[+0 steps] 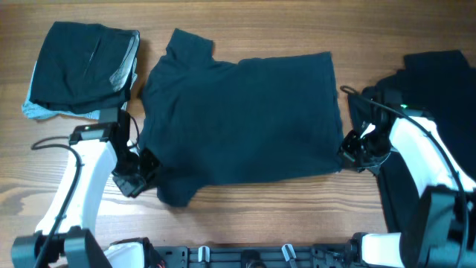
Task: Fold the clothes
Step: 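Fold the bottom hem up toward the collar with both grippers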
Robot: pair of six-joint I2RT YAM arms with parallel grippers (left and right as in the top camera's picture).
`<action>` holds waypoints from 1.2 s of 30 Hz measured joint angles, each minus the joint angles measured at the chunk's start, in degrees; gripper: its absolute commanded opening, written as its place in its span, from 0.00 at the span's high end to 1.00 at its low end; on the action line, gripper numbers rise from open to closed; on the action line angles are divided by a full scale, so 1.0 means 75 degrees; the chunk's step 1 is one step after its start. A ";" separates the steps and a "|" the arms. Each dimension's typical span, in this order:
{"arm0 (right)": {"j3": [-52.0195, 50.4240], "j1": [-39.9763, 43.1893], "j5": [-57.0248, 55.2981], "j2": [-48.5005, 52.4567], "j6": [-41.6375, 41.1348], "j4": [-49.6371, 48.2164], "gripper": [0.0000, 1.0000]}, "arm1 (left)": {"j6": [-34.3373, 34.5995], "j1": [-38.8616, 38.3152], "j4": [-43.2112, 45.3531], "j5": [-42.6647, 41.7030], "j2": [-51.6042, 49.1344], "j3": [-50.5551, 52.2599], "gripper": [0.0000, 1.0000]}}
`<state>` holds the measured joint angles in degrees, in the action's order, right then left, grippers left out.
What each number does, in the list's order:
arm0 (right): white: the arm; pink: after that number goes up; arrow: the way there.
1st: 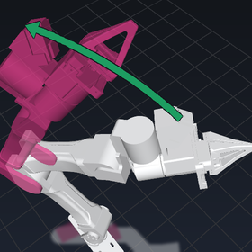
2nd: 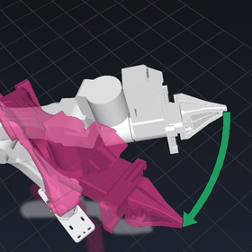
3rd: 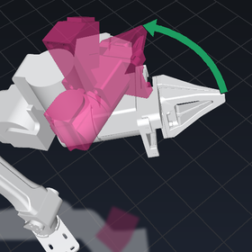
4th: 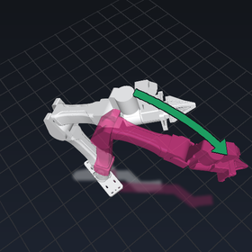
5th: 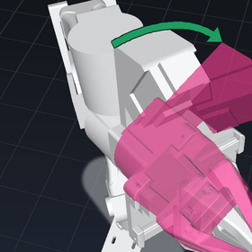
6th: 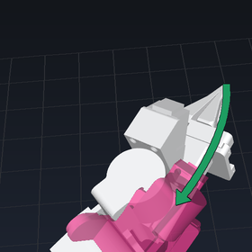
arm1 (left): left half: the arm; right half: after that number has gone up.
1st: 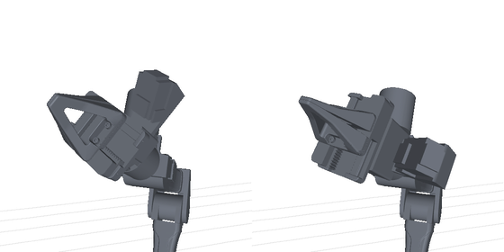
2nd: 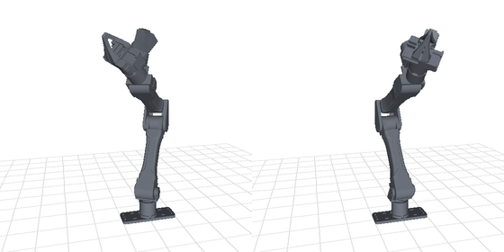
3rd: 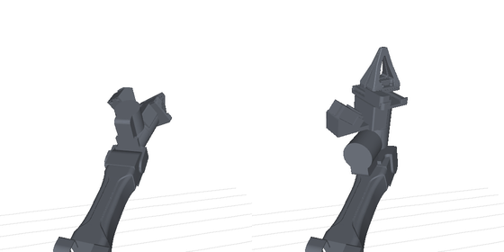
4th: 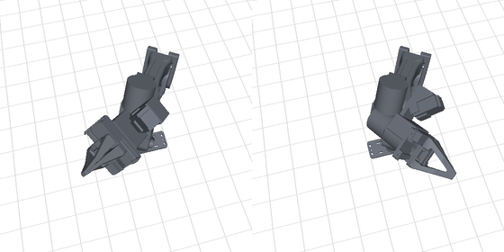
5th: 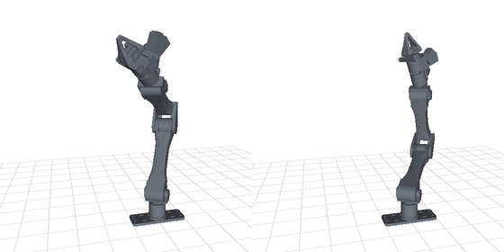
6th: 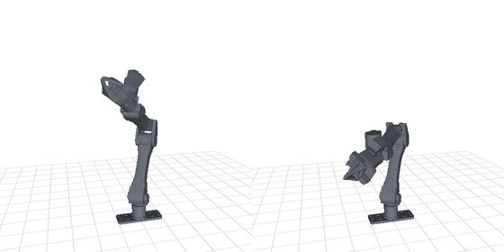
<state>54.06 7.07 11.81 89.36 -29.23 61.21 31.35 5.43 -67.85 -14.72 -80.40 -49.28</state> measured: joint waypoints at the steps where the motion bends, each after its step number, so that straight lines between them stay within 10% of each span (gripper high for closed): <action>1: 0.0119 0.0000 0.0050 -0.0166 0.0067 -0.0082 0.96 | -0.0006 0.0000 0.0047 0.0026 0.0070 -0.0117 0.96; 17: 0.0309 -0.0003 0.1428 -0.0055 -0.0219 -0.2938 0.93 | -0.0038 -0.0233 0.3331 0.0230 0.0201 -0.0440 0.96; 21: 0.0309 -0.0003 0.1428 -0.0055 -0.0437 -0.3112 0.38 | -0.0038 -0.0708 0.3401 0.0650 0.0201 -0.0440 0.70; 25: 0.0309 -0.0003 0.1227 -0.0055 -0.0460 -0.3203 0.38 | -0.0093 -0.0854 0.3401 0.1195 0.0201 -0.0440 0.50; 36: 0.0309 -0.0003 0.1099 -0.0055 0.0644 -0.3016 0.38 | -0.0554 -0.1157 0.2853 0.1530 0.0201 -0.0443 0.60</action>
<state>56.38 7.05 20.05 88.95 -24.40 38.59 27.20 -3.25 -46.46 -3.25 -78.89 -52.60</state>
